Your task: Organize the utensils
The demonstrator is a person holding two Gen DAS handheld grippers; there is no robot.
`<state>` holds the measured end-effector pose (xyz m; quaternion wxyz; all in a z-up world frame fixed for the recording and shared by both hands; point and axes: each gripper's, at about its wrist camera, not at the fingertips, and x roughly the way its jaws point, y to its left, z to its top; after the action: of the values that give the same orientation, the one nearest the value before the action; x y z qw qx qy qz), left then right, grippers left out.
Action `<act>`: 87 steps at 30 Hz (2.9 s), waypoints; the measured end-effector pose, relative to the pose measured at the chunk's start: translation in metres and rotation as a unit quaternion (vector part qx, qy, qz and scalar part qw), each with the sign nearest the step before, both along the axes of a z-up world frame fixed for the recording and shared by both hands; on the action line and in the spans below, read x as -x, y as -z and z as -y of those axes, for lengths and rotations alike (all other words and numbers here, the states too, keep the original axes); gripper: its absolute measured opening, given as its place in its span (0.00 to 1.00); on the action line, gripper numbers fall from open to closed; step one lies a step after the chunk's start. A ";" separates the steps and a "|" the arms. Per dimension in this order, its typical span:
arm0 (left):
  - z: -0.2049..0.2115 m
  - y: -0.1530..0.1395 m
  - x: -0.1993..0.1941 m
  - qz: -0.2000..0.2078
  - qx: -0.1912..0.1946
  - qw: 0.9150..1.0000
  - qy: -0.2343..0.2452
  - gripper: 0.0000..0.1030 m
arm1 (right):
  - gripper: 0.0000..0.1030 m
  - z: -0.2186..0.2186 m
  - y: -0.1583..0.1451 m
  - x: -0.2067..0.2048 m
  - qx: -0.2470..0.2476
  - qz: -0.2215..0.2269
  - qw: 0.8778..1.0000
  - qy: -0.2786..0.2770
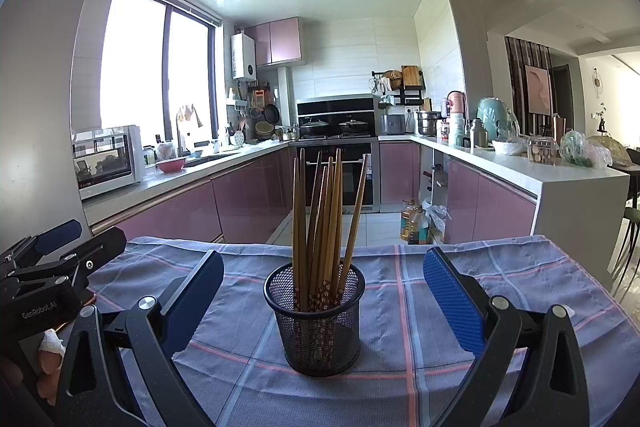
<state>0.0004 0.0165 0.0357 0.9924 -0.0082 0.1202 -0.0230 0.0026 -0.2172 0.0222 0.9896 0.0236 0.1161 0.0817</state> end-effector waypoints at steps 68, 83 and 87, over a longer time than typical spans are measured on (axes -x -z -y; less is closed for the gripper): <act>0.001 0.000 0.003 -0.004 -0.004 1.000 0.001 0.95 | 0.94 0.003 0.003 0.001 -0.006 -0.004 1.000 0.004; -0.001 0.001 0.004 -0.006 -0.005 1.000 0.002 0.95 | 0.94 0.004 0.003 0.000 -0.006 -0.005 1.000 0.004; -0.003 0.001 0.006 -0.003 -0.011 1.000 0.003 0.95 | 0.94 0.004 0.003 0.000 -0.007 -0.005 1.000 0.004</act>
<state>-0.0056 0.0192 0.0346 0.9921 0.0034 0.1232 -0.0241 0.0024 -0.2208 0.0193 0.9891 0.0308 0.1207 0.0787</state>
